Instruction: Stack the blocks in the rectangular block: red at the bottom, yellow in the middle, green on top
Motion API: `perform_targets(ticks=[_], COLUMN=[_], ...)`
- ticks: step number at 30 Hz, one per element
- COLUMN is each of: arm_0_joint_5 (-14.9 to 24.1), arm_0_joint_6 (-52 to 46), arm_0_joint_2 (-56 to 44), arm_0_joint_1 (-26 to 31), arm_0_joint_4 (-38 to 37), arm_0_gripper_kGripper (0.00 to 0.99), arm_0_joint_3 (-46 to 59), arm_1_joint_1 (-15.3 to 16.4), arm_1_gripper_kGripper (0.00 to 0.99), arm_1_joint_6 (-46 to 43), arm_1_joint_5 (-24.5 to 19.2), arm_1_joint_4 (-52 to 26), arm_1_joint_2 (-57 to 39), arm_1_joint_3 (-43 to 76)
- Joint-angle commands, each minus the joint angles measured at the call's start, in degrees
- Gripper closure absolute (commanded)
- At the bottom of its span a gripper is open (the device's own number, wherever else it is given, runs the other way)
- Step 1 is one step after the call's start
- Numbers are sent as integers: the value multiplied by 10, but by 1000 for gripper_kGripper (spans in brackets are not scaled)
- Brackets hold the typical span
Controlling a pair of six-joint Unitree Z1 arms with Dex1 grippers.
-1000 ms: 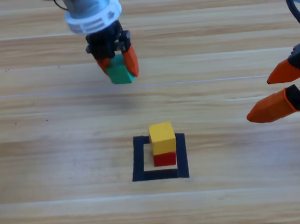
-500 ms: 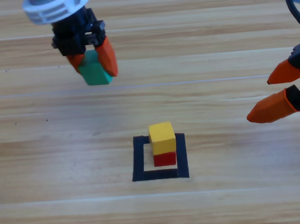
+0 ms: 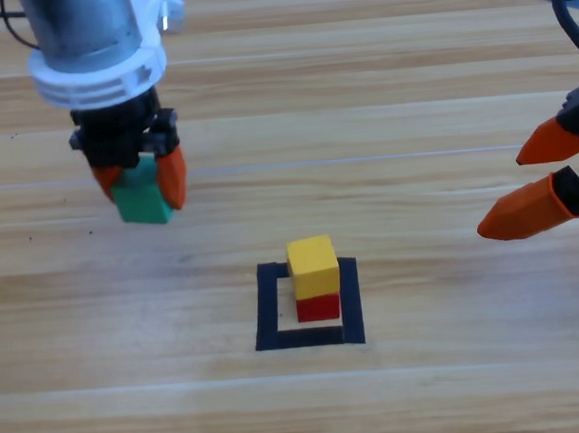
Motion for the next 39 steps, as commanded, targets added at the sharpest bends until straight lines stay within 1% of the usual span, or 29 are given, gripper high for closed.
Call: perform_targets(ticks=[1,3,9,14,18,28,39], arm_0_joint_5=[29,36,37,32,19,0,-2], arm_0_joint_6=[-29,-48,-98,-117,-134,-149,-175], arm_0_joint_2=[13,14,22,39,57,111,129], arm_0_joint_1=[-34,-47,-83,-102,-117,-126,-142], arm_0_joint_4=[5,5,5,5,5,5,5], arm_0_gripper_kGripper=[956,942,916,918,916,916,906], arm_0_joint_3=[16,11,-3,-28,-62,-114,-132], arm_1_joint_1=[-13,-13,-13,-13,-13,-13,-13], arm_1_gripper_kGripper=[0,0,0,0,0,0,0], arm_1_joint_6=[-5,-5,-5,-5,-5,-5,-5], arm_1_joint_5=[5,5,5,5,5,5,5], arm_1_joint_4=[5,5,5,5,5,5,5], arm_1_joint_2=[-14,-14,-14,-12,-13,-9,-8], arm_1_joint_3=[16,18,18,18,19,19,22])
